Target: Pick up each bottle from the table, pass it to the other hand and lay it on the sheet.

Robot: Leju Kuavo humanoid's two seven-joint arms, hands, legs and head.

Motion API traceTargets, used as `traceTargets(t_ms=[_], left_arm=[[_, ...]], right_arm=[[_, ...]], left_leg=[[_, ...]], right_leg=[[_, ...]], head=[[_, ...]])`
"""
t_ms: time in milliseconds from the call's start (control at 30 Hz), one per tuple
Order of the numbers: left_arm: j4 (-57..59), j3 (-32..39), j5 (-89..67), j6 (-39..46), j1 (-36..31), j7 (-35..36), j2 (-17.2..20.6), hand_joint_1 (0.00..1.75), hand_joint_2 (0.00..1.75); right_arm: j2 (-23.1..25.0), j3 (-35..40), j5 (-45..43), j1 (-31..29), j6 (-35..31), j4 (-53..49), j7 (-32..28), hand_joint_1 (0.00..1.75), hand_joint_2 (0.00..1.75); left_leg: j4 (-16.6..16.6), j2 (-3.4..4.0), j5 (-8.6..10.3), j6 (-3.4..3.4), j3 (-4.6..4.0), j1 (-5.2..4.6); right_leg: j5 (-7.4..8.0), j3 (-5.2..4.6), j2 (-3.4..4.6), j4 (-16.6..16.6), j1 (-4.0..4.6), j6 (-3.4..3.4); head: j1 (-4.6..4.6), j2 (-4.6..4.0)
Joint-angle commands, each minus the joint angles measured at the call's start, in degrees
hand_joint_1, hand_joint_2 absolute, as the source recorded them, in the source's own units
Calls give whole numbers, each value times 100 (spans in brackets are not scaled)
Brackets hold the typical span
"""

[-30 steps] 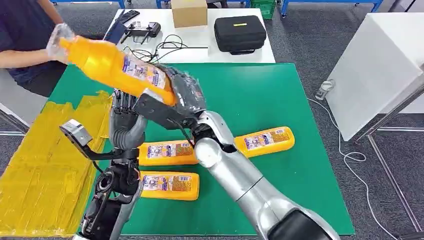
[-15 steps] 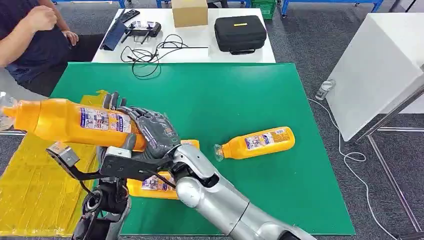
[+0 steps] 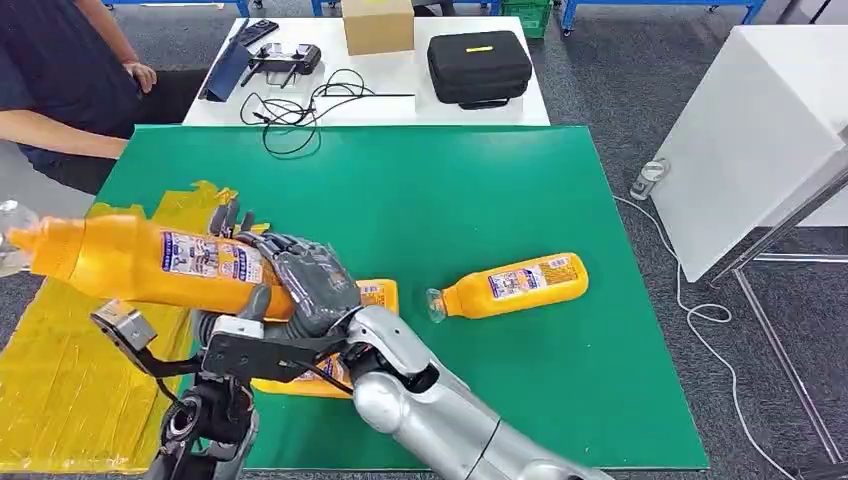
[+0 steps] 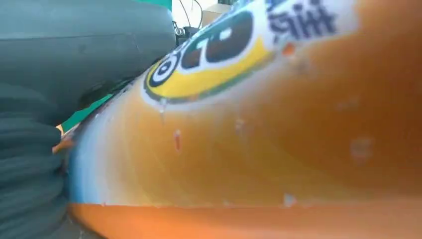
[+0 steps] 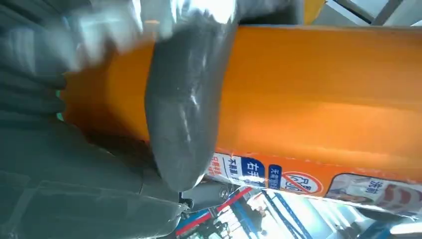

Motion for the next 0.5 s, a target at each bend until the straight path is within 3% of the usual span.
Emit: traceTargets(t_ms=[33,433,467,500], left_arm=[[385,481,84,-10,-815,29,-89,175,175],[384,635,86,-11,-802,-18,-193,175,175],[400,658,87,-7,-805,-20,-188,175,175],[422,696,93,15,-810,-30,-189,175,175]], right_arm=[[-291,496,283,615,261,55,-190,175,175],[-283,150,561,705,226,-17,-102,175,175],[-290,111,567,694,212,-21,-103,140,175],[-324,47,573,705,81,-118,-185,10,175]], left_leg=[[-8,-47,3,-8,15,15],[-5,-30,5,-6,3,9],[-5,-35,4,-8,7,11],[-6,-29,5,-6,4,8]], right_leg=[[-7,39,-58,-21,15,6],[-3,19,-40,-15,10,2],[-5,26,-48,-16,12,4],[-4,20,-40,-15,9,2]], head=[[2,0],[2,2],[2,2],[2,2]])
